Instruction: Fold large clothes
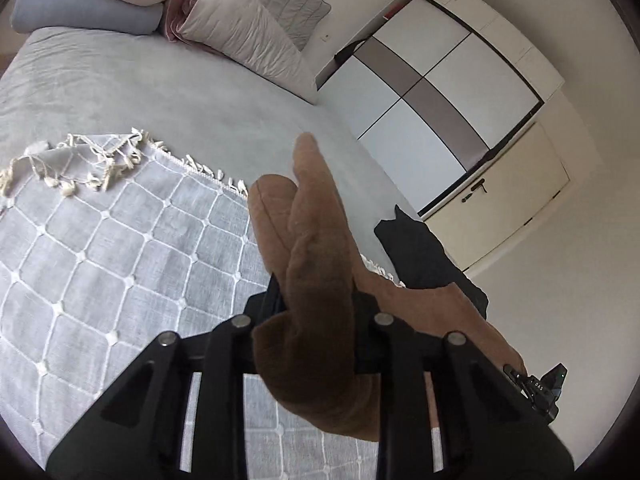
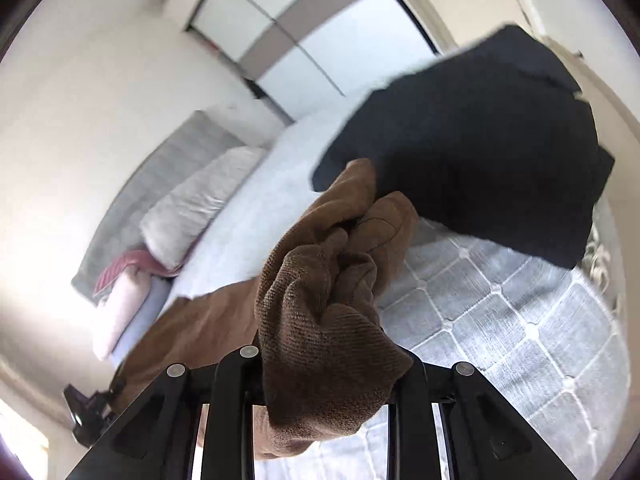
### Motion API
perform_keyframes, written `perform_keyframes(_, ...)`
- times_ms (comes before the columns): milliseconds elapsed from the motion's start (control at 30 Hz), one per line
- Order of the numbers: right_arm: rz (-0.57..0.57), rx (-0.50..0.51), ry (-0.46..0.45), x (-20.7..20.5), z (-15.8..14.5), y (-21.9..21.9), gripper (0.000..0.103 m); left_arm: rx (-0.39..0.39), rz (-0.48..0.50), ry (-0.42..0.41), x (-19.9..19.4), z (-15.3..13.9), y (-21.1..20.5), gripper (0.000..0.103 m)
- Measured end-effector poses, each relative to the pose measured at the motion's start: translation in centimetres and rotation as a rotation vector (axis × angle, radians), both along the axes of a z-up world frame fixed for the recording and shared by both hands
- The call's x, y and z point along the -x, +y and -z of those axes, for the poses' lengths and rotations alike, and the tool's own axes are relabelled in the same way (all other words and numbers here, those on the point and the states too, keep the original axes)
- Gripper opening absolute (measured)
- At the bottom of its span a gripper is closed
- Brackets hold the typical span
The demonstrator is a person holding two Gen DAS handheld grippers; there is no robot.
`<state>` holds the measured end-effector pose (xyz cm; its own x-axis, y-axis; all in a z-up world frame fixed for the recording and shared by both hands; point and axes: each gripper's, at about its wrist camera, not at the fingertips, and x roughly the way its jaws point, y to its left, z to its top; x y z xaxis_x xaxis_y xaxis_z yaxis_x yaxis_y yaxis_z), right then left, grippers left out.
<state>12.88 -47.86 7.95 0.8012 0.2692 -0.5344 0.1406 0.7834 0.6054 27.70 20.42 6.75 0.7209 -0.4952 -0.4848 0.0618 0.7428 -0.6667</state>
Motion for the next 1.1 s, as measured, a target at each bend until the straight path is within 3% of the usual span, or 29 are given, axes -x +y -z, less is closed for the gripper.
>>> perform_keyframes(67, -0.044, -0.038, 0.021, 2.3, 1.0, 0.2, 0.026, 0.006, 0.033, 0.035, 2.8, 1.3, 2.3, 0.031)
perform_keyframes(133, -0.076, -0.033, 0.073, 4.5, 3.8, 0.8, 0.029, -0.021, 0.054, 0.109, 5.4, 4.6, 3.0, 0.036)
perform_keyframes(167, -0.088, -0.007, 0.123, 5.2, 6.2, 1.5, 0.032, -0.068, 0.058, 0.159, 6.3, 7.0, 2.9, 0.042)
perform_keyframes(233, -0.082, 0.037, 0.239, 6.0, 11.0, 2.3, 0.04, -0.231, -0.011, 0.266, 7.7, 12.0, 3.3, 0.043)
perform_keyframes(267, -0.053, 0.069, 0.31, 6.5, 14.2, 2.4, 0.051, -0.289, -0.039, 0.322, 8.1, 14.1, 4.0, 0.047)
perform_keyframes(300, -0.045, 0.063, 0.307, 7.0, 15.9, 2.1, 0.055, -0.236, -0.034, 0.328, 8.6, 15.3, 5.2, 0.062)
perform_keyframes(333, -0.059, 0.05, 0.259, 7.8, 16.1, 1.9, 0.055, -0.167, -0.044, 0.322, 9.2, 15.7, 6.7, 0.066)
perform_keyframes(367, -0.082, 0.056, 0.241, 8.2, 15.6, 1.7, 0.059, -0.157, -0.065, 0.336, 9.2, 15.4, 7.7, 0.067)
perform_keyframes(467, -0.067, 0.18, 0.269, 8.4, 12.6, 1.6, 0.077, -0.283, -0.055, 0.28, 8.4, 12.6, 8.4, 0.068)
perform_keyframes(567, -0.052, 0.314, 0.217, 7.8, 9.1, 1.9, 0.08, -0.316, -0.017, 0.224, 6.2, 10.3, 7.5, 0.07)
perform_keyframes(667, -0.043, 0.304, 0.209, 4.3, 8.0, 1.9, 0.081, -0.331, 0.034, 0.213, 1.9, 10.1, 5.2, 0.071)
perform_keyframes(767, -0.048, 0.307, 0.241, -0.7, 8.9, 2.2, 0.081, -0.297, 0.055, 0.246, -3.6, 11.6, 3.0, 0.071)
perform_keyframes(900, -0.002, 0.342, 0.275, -7.0, 10.4, 2.2, 0.081, -0.223, 0.057, 0.35, -9.8, 14.2, 0.6, 0.067)
perform_keyframes(933, 0.02, 0.324, 0.274, -8.2, 10.8, 2.1, 0.077, -0.201, 0.051, 0.386, -10.7, 14.9, 0.2, 0.06)
perform_keyframes(967, 0.045, 0.308, 0.27, -8.8, 11.0, 1.9, 0.052, -0.174, 0.047, 0.411, -11.3, 15.5, -0.1, 0.031)
perform_keyframes(1000, 0.057, 0.296, 0.266, -9.0, 11.2, 2.0, 0.034, -0.169, 0.042, 0.395, -11.4, 15.5, -0.4, 0.011)
perform_keyframes(1033, 0.067, 0.307, 0.252, -9.3, 11.2, 2.1, 0.021, -0.207, 0.014, 0.354, -11.2, 15.2, -0.7, 0.011)
perform_keyframes(1100, 0.159, 0.486, 0.29, -9.5, 12.1, 2.3, 0.021, -0.389, -0.057, 0.349, -11.2, 16.3, -1.5, 0.015)
